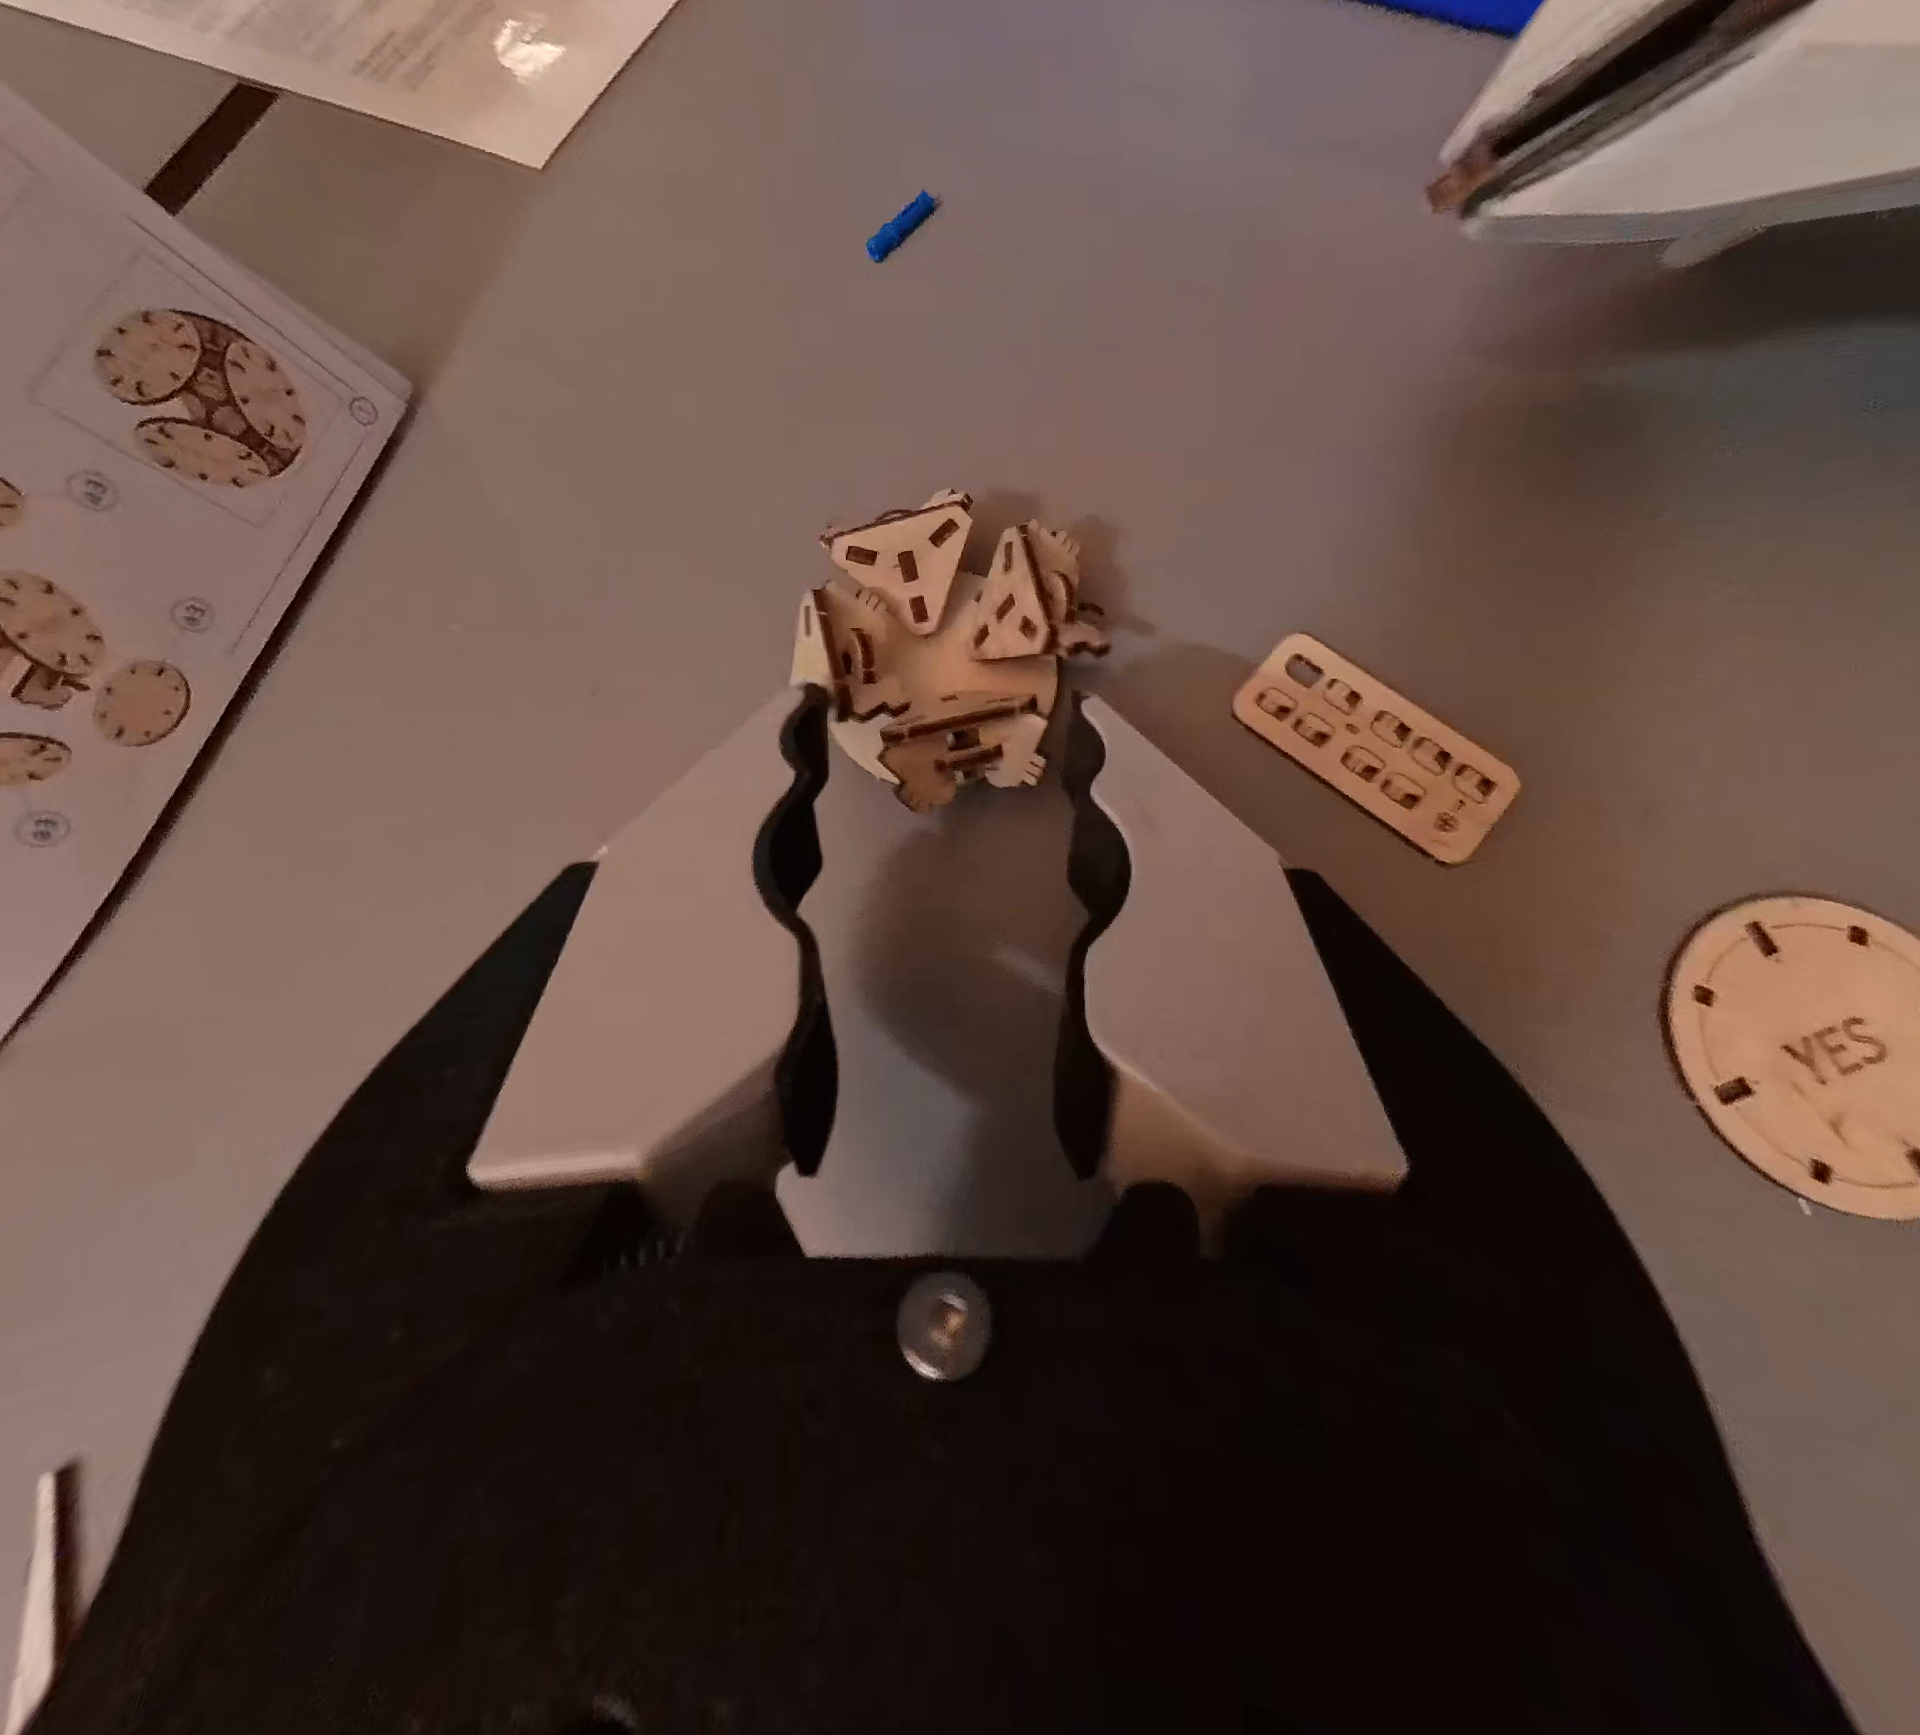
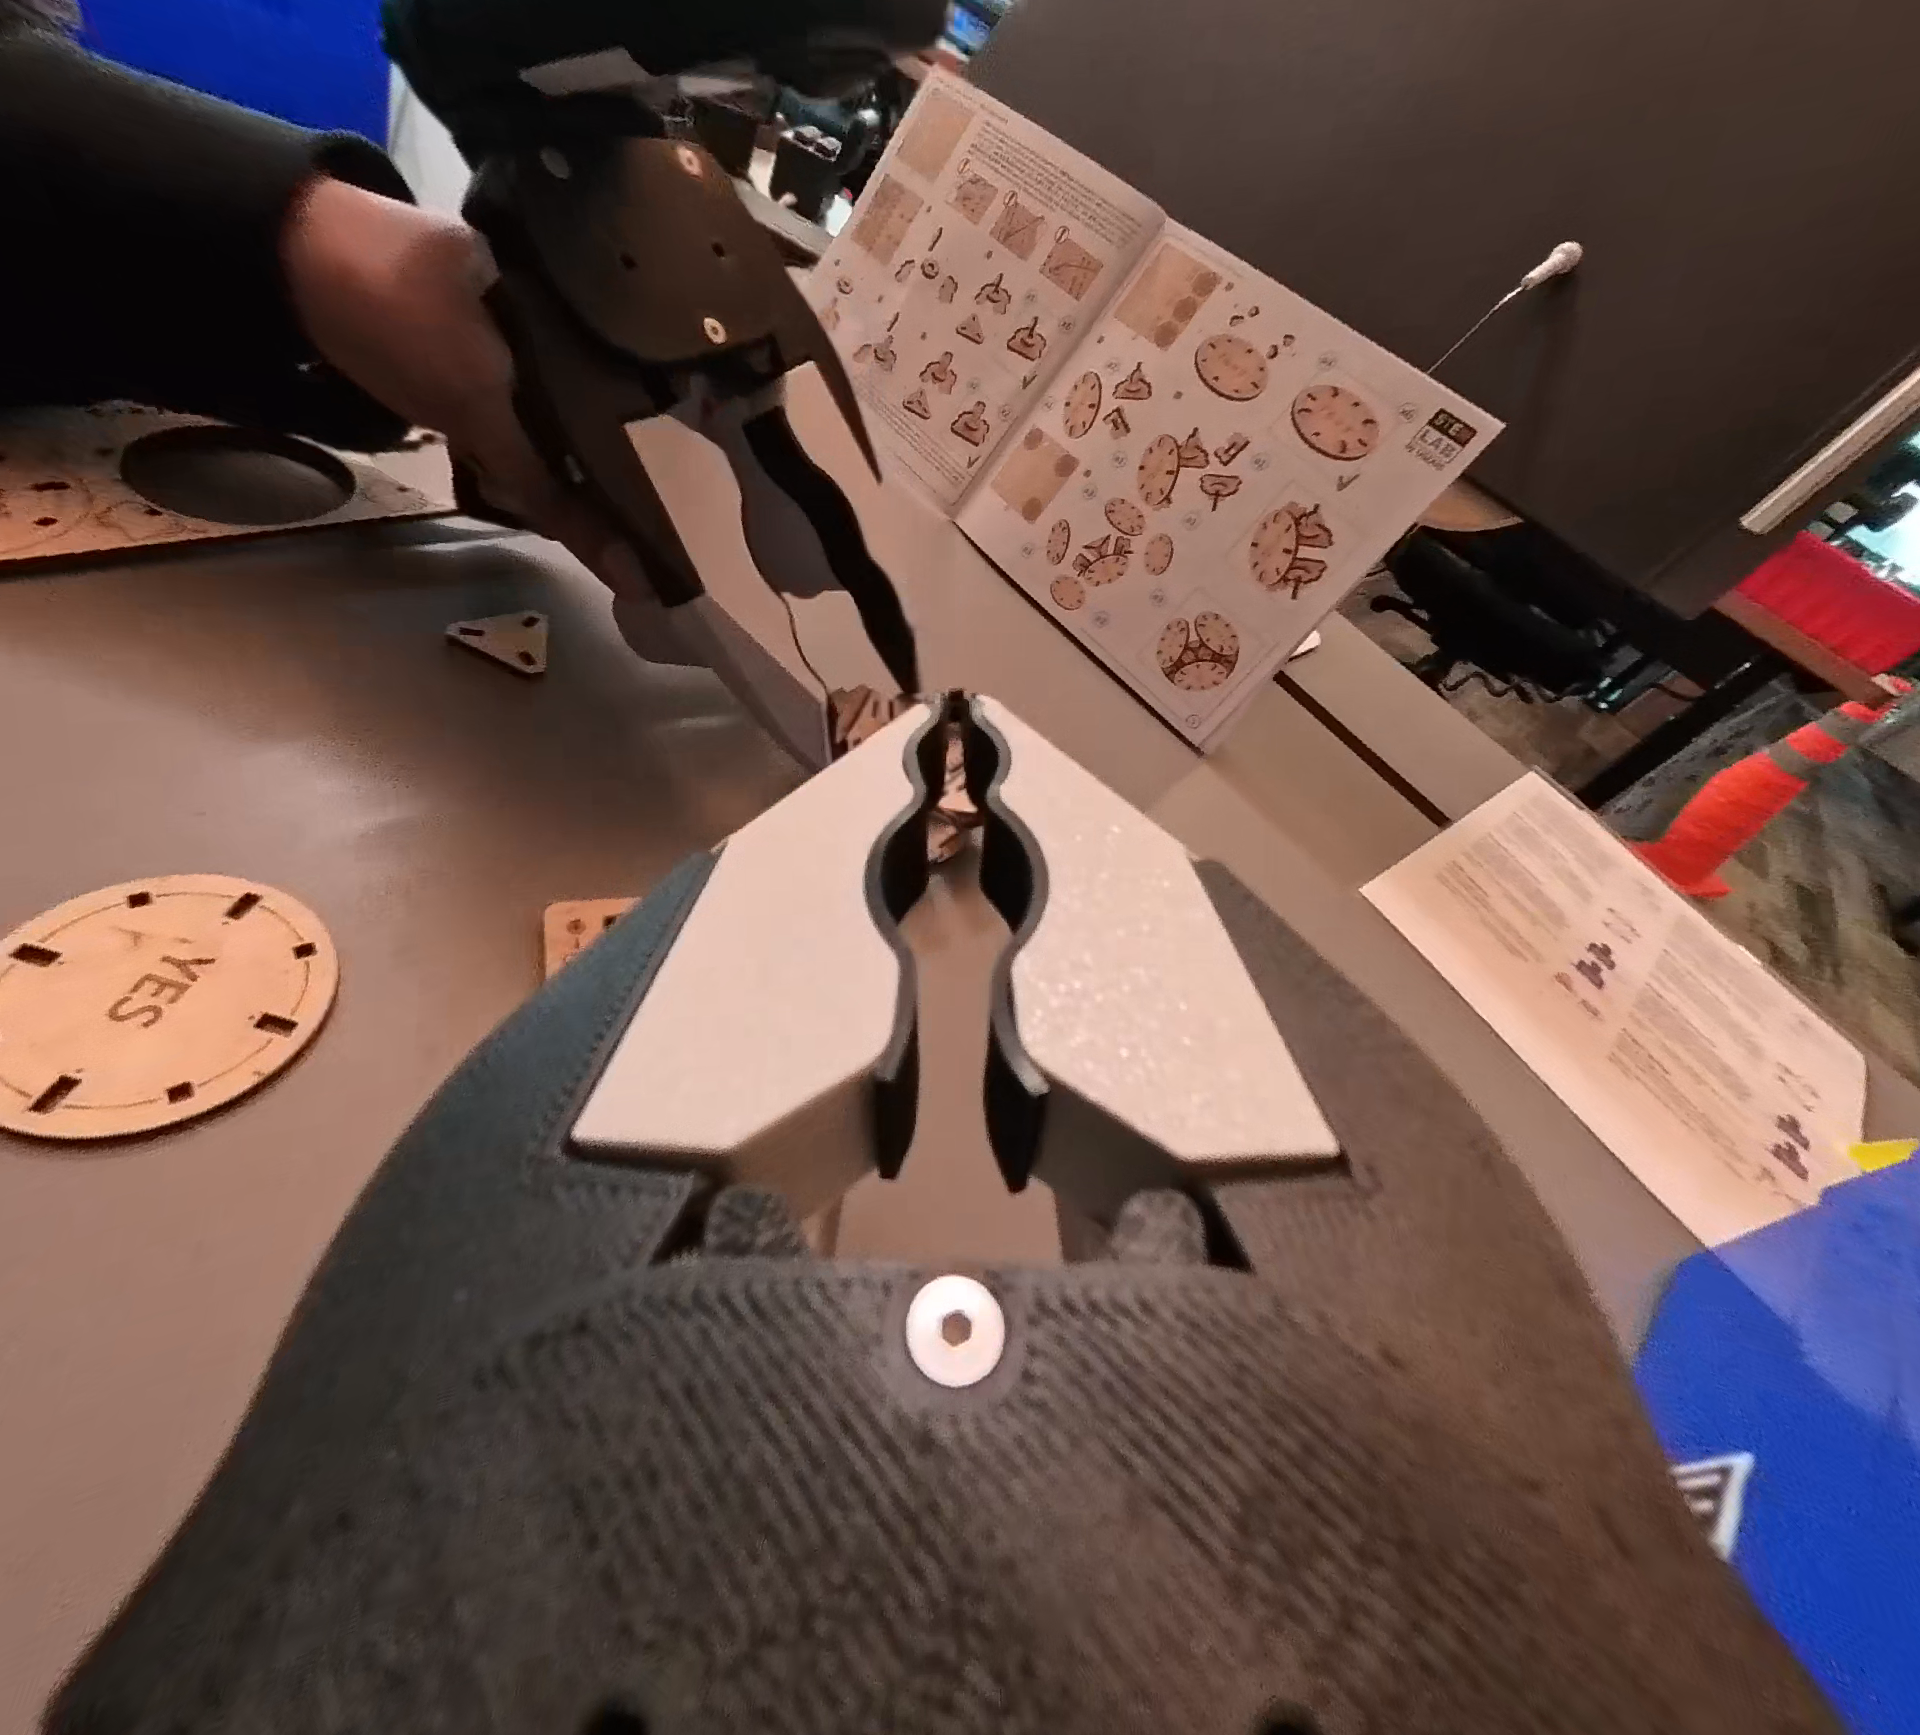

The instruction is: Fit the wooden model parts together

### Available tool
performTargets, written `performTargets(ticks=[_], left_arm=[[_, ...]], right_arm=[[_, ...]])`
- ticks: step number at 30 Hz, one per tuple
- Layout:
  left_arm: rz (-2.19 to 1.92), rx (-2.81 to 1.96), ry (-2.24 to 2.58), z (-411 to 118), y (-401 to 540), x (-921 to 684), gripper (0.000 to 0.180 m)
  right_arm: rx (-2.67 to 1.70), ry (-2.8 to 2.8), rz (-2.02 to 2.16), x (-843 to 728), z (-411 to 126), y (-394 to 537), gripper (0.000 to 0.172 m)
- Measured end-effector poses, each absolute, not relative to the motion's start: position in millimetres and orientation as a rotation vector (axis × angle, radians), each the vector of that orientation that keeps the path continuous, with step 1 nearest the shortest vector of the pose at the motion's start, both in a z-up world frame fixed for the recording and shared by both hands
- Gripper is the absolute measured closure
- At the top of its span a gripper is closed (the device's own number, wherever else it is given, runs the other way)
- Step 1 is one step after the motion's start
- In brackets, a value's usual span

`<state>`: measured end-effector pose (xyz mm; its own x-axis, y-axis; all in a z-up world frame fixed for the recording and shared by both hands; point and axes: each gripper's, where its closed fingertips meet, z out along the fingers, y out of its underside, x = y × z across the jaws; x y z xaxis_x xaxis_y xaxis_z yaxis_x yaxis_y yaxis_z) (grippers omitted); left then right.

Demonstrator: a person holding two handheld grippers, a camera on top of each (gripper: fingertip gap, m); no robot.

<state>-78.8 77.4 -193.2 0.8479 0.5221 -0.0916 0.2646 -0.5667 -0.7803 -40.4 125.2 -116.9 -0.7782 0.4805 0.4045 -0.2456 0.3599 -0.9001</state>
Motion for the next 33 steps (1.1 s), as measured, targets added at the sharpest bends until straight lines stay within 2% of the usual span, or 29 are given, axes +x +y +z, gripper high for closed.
performTargets(ticks=[6,7,13,18,24,28,33], left_arm=[[0.46,-2.198,-0.545,-192,72,-66,0.145],[0.471,-2.199,-0.536,-191,72,-65,0.152],[0.448,-2.206,-0.548,-191,68,-63,0.154],[0.405,-2.303,-0.527,-191,57,-49,0.155],[0.398,-2.383,-0.539,-189,32,-34,0.151],[0.38,-2.308,-0.572,-179,25,-31,0.144],[0.411,-2.214,-0.583,-173,29,-36,0.138]], right_arm=[[-0.18,-2.032,1.413,-41,-127,121,0.172],[-0.174,-2.041,1.397,-41,-129,120,0.172],[-0.162,-2.19,1.27,-44,-161,118,0.171],[-0.229,-2.305,1.004,-56,-196,133,0.171],[-0.23,-2.36,1.033,-52,-202,130,0.171],[-0.206,-2.355,1.024,-52,-203,128,0.153],[-0.201,-2.26,1.191,-50,-180,122,0.146]])
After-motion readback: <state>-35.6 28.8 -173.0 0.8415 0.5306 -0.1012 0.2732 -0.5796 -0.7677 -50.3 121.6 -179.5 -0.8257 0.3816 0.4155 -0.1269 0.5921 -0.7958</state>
